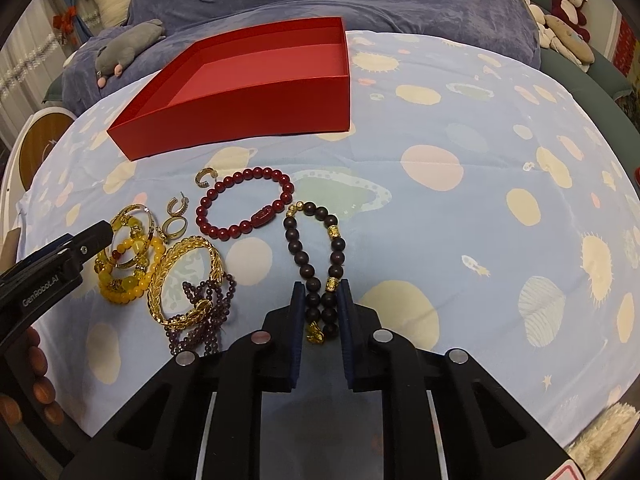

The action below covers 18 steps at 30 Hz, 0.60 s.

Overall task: Organize jewelry
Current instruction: 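Grasp the black bead bracelet with the right gripper while the left gripper grasps a thin gold bangle, then carry both bracelets into the red tray and open both grippers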

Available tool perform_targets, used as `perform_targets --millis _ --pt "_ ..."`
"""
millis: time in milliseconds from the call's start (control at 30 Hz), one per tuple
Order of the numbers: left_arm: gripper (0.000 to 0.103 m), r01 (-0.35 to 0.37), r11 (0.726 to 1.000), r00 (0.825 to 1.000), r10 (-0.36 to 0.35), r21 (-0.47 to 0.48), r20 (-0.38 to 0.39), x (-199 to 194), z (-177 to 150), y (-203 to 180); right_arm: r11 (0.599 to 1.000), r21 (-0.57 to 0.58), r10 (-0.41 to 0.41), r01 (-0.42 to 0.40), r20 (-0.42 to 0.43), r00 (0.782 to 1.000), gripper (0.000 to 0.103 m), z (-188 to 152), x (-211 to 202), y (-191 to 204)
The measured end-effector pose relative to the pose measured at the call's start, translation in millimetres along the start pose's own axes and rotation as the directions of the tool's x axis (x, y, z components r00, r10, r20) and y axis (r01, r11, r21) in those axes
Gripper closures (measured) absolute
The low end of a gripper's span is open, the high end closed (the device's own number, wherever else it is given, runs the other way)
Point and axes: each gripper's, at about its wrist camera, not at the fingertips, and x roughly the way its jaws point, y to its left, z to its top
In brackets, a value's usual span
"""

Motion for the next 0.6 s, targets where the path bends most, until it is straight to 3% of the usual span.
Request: perform_targets --millis 233,367,500,600 --pt "0.066 0.014 1.0 1.0 -0.014 0.014 -0.001 5.8 1.7 -0.1 1.0 0.015 0.008 -0.008 0.002 1.0 0.088 -0.1 0.1 -1.2" --pt "0.07 0.023 0.999 1.0 -0.023 0.038 0.002 8.3 2.8 -6.4 1.0 0.015 0.009 -0.009 0.006 1.0 0.088 -0.1 0.7 -1.6" --pt "0.088 0.023 0.998 1.0 -0.023 0.065 -0.01 14.0 1.6 -12.9 1.0 0.016 0.01 -0.01 0.005 1.0 0.088 -0.2 0.7 -2.0" --pt "0.094 0.037 0.998 0.999 -0.037 0.06 -0.006 12.5 1.2 -12.1 1.0 0.018 0.015 -0.015 0.003 1.0 0.088 -0.1 0.7 -2.1"
